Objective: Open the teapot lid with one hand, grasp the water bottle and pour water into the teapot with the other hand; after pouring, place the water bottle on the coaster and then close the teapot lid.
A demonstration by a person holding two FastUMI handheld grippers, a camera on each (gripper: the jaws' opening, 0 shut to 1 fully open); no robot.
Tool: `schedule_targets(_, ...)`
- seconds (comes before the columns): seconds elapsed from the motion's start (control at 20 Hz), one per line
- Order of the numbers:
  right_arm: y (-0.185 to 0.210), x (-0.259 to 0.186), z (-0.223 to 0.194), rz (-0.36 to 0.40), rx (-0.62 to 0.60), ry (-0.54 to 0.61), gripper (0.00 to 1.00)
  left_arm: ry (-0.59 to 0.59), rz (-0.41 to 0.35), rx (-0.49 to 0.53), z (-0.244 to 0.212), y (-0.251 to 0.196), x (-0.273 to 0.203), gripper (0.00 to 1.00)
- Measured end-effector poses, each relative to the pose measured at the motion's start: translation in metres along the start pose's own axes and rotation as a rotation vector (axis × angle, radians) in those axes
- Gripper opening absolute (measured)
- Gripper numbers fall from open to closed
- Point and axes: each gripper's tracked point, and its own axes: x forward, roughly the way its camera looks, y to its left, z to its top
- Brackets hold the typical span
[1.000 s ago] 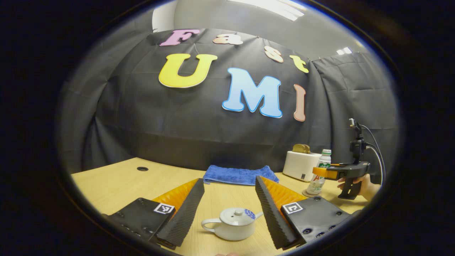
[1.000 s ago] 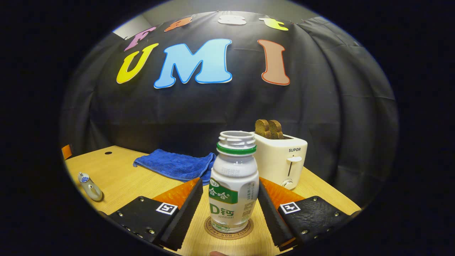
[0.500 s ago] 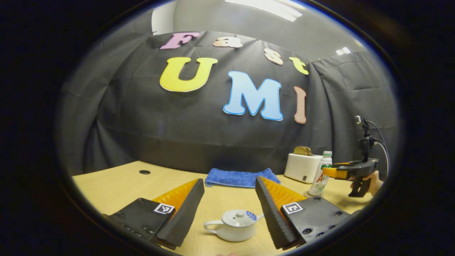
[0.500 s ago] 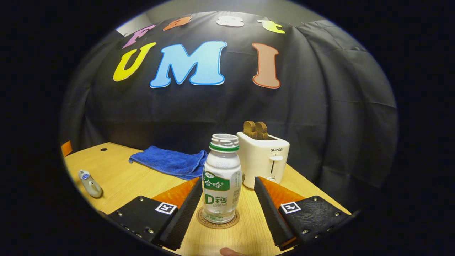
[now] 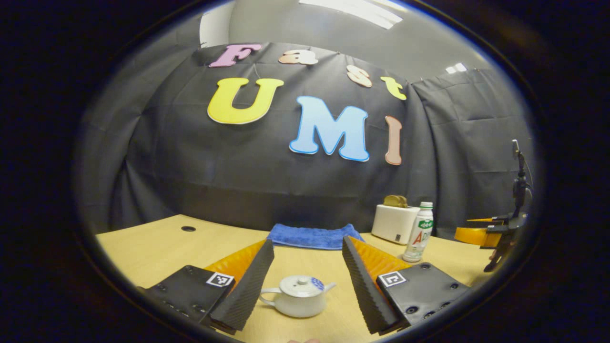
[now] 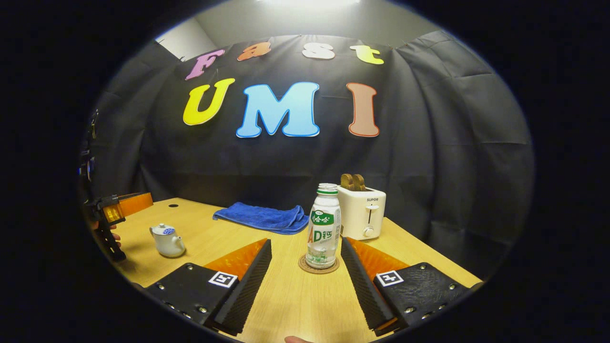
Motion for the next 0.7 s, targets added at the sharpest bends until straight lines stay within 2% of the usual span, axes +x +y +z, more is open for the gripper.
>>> schedule_targets(0.1, 0.016, -0.005, -0.005, -0.019, -0.019, 0.003, 0.90, -0.025, 0.025, 0.011, 0.001, -0.018, -0.016, 0.99)
schedule_targets(0.3, 0.056, -0.015, -0.022, 0.028, 0.026, 0.013, 0.90, 0.006, 0.159, 0.084, -0.015, -0.036, -0.039, 0.99)
schedule_targets(0.45, 0.071, -0.026, -0.028, 0.055, 0.067, 0.016, 0.91, 0.028, 0.153, 0.084, -0.031, -0.058, -0.045, 0.99)
schedule_targets(0.6, 0.074, -0.032, -0.029, 0.037, 0.078, 0.005, 0.90, 0.093, 0.131, 0.069, -0.052, -0.068, -0.046, 0.99)
schedule_targets(0.7, 0.084, -0.035, -0.034, 0.053, 0.085, 0.007, 0.90, 0.092, 0.130, 0.092, -0.050, -0.073, -0.048, 0.99)
